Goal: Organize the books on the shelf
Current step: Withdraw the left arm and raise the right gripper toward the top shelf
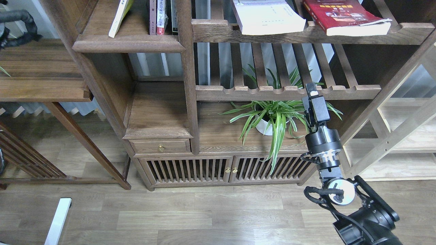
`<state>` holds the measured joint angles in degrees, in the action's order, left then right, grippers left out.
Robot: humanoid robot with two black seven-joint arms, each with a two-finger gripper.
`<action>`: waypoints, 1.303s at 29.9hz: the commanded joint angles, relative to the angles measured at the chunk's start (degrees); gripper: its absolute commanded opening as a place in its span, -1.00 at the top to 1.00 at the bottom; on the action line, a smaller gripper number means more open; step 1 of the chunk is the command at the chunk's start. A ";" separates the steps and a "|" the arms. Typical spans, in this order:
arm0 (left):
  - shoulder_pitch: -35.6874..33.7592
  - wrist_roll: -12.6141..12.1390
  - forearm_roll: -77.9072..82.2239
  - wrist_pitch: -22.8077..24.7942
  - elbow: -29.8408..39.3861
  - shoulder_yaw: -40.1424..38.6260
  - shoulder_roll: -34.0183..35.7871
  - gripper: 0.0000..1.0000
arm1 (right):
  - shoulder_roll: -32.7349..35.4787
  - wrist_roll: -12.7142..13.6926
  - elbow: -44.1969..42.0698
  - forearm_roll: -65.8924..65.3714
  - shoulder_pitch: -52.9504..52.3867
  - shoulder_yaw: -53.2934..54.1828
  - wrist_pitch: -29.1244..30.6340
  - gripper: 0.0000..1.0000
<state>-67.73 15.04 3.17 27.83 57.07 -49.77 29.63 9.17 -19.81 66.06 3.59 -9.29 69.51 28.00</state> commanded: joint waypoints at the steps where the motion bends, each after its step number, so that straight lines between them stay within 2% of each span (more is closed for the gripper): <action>1: 1.90 -0.27 -0.97 0.17 -0.03 0.03 -0.54 -0.93 | -0.20 0.03 1.18 0.01 -1.08 0.01 0.00 -0.96; 4: 3.13 -0.19 -3.68 0.17 0.41 0.20 -1.07 -0.93 | -0.38 0.03 1.18 0.01 -2.92 1.15 0.00 -0.96; 11: 6.21 -0.98 -7.12 0.17 6.91 0.46 -3.79 -0.93 | -0.99 -0.06 1.09 0.10 -3.98 3.17 0.00 -0.97; 16: 11.73 -2.12 -7.03 0.17 15.24 0.46 -4.23 -0.89 | -0.82 0.03 1.00 0.45 -3.89 5.19 0.00 -0.97; 21: 18.59 -2.21 -7.12 0.17 24.83 0.20 -4.93 -0.89 | -0.29 0.03 0.83 0.45 -4.77 7.13 0.00 -0.97; 31: 24.92 -2.29 -6.77 0.17 34.24 0.46 -13.19 -0.87 | -0.29 0.03 0.74 0.45 -5.74 10.47 0.00 -0.97; 33: 27.64 -2.91 -6.51 0.17 35.56 0.81 -14.16 -0.86 | -0.12 0.03 0.48 0.54 -5.74 11.08 0.00 -0.97; 36: 31.51 -5.36 -4.76 0.17 36.79 0.82 -16.26 -0.87 | 0.32 0.03 0.48 0.71 -6.09 12.75 -0.03 -0.97; 39: 33.63 -5.99 -3.61 0.17 36.80 0.73 -17.94 -0.88 | 0.41 0.12 0.48 1.50 -7.75 14.33 -4.52 -0.97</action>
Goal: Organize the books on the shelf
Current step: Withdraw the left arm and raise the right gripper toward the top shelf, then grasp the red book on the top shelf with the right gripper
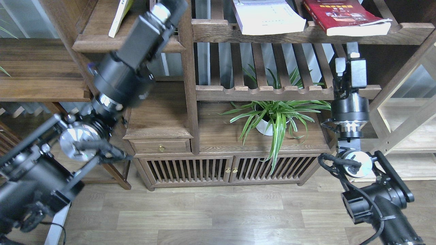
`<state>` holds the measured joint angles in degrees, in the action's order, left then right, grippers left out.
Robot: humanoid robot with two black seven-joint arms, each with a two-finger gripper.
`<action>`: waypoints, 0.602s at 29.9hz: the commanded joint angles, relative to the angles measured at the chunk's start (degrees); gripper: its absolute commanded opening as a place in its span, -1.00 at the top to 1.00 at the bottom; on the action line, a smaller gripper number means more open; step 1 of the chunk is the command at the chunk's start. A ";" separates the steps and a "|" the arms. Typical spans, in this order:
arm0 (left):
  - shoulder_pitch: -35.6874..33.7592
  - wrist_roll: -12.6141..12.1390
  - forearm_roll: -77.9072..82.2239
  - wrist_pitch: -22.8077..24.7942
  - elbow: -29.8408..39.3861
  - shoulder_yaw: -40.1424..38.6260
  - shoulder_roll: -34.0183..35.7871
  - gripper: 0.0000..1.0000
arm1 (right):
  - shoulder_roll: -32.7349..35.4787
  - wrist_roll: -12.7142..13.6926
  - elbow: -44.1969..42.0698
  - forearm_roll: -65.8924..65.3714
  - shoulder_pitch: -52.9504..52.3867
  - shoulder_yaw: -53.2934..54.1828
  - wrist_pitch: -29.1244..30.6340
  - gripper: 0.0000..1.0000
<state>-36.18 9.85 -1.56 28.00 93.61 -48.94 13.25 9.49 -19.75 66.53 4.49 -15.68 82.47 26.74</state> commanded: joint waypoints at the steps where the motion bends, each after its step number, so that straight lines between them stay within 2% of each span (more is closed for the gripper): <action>1: 2.25 -0.79 1.21 0.00 0.25 -0.02 -2.00 -0.88 | 0.09 0.06 0.00 0.96 -1.81 1.55 -4.32 -0.97; 11: 4.01 -0.97 5.16 0.00 -0.19 -0.11 -3.49 -0.93 | 1.24 0.41 0.00 6.23 -6.20 1.99 -12.84 -0.93; 18: 4.19 -0.97 5.34 0.00 -0.19 -0.63 -3.06 -0.93 | 1.32 1.90 0.00 6.41 -8.05 1.90 -14.34 -0.91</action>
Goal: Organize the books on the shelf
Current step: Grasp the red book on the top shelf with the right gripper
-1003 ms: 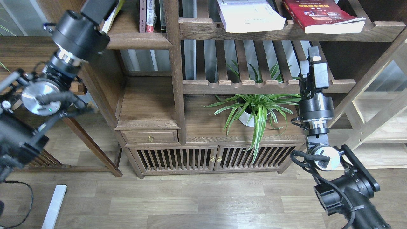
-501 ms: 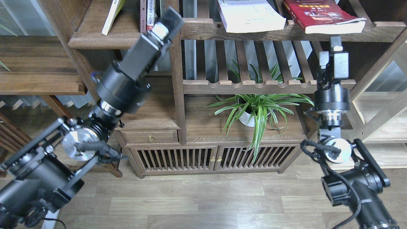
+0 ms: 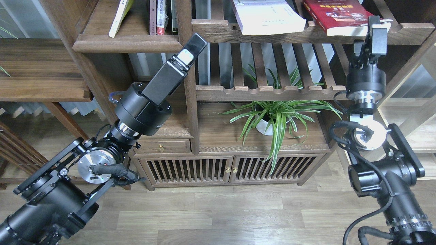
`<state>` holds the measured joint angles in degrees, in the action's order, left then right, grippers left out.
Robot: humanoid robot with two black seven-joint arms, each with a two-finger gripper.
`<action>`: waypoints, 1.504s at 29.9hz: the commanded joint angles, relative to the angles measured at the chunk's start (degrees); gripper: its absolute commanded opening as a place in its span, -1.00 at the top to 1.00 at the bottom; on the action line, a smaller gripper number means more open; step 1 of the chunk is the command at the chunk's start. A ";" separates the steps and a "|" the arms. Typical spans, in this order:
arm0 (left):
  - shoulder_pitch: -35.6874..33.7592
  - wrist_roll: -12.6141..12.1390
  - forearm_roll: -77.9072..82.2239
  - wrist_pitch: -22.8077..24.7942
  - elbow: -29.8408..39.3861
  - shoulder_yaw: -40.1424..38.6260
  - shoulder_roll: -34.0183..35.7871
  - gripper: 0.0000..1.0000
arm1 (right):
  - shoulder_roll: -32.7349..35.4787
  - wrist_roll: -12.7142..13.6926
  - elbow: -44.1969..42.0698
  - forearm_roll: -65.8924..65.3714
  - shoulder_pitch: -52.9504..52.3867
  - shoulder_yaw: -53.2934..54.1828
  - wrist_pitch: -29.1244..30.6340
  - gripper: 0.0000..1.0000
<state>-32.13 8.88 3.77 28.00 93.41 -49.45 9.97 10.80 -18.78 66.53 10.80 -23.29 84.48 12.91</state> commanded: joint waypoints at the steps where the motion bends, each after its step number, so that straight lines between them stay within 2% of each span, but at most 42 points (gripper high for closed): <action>1: 0.31 0.00 0.01 0.00 0.02 -0.12 0.23 -0.93 | 0.01 1.72 0.01 0.18 -0.45 -0.11 -0.87 -0.88; 7: 0.58 0.09 0.01 0.00 0.02 -0.12 0.05 -0.93 | 0.10 5.50 0.01 1.15 -0.97 -0.02 -3.06 -0.82; 15: 0.58 0.09 0.01 0.00 0.02 -0.21 0.05 -0.93 | 0.53 7.52 0.01 1.41 -3.87 -0.02 -10.79 -0.77; 19: 0.58 0.09 0.01 0.00 0.02 -0.47 -0.03 -0.93 | 2.20 8.67 0.01 1.50 -5.37 0.07 -12.82 -0.67; 22: 0.58 0.09 0.01 0.00 0.02 -0.56 -0.03 -0.93 | 3.08 8.76 0.01 1.50 -5.37 0.07 -13.17 -0.50; 24: 0.58 0.00 0.10 0.00 0.02 -0.82 -0.03 -0.93 | 4.13 8.76 0.01 1.59 -5.28 0.16 -12.12 -0.29; 27: 0.58 0.00 0.01 0.00 0.02 -1.09 -0.03 -0.93 | 5.10 8.76 0.01 1.50 -5.28 0.51 -11.77 -0.11; 31: 0.49 0.00 0.10 0.00 0.02 -1.09 -0.03 -0.93 | 5.11 8.67 -0.17 1.50 -4.67 1.21 -6.60 0.46; 36: 0.49 0.00 0.19 0.00 0.02 -1.44 -0.03 -0.93 | 4.84 8.50 -1.58 1.50 -3.61 1.21 0.00 0.92; 39: 0.49 0.00 0.28 0.00 0.02 -1.79 -0.03 -0.93 | 4.67 8.49 -2.01 1.50 -3.26 1.12 2.03 0.93; 45: 0.49 0.00 0.28 0.00 0.02 -1.79 -0.12 -0.92 | 4.58 8.14 -1.93 1.59 -2.82 1.39 2.12 0.94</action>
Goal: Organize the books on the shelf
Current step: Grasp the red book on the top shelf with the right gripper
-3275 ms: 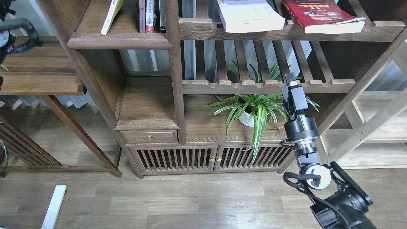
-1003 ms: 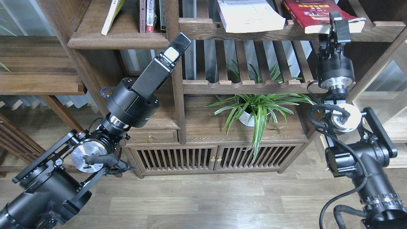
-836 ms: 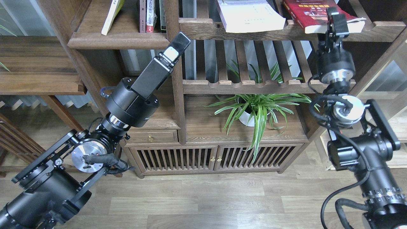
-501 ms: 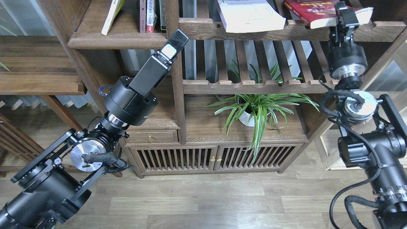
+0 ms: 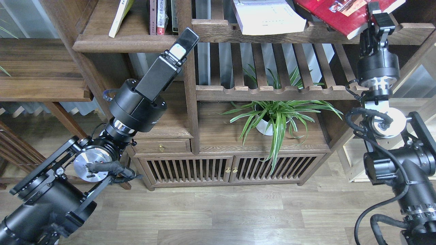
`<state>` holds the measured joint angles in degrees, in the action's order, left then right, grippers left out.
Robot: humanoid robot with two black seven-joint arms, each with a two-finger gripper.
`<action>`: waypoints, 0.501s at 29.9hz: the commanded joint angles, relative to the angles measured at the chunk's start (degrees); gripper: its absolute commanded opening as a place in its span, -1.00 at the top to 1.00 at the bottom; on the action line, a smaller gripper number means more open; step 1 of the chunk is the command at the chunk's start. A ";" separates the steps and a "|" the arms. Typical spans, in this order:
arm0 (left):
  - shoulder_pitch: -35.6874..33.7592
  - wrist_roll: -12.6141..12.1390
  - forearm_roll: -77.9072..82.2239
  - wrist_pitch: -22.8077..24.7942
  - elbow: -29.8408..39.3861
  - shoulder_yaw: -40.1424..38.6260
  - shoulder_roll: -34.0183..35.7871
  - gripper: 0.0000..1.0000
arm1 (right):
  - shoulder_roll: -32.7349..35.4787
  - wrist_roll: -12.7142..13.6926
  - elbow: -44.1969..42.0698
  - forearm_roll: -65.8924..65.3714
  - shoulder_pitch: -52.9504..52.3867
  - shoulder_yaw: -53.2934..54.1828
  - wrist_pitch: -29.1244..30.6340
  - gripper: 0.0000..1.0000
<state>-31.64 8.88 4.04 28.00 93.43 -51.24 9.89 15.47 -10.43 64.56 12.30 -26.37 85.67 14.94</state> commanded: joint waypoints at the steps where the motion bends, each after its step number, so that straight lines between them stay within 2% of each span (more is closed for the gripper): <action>1: 0.00 0.00 0.01 0.00 0.00 0.00 -0.13 -0.92 | -0.09 -0.29 -0.05 0.09 0.35 0.29 0.09 0.95; 15: 0.18 0.00 0.01 0.00 -1.32 0.18 -0.31 -0.92 | -0.09 -0.20 2.67 8.70 2.02 2.66 3.61 1.00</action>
<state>-31.62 8.88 4.05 28.00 92.49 -51.33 9.75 15.14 -10.82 66.05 19.42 -24.46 88.12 18.29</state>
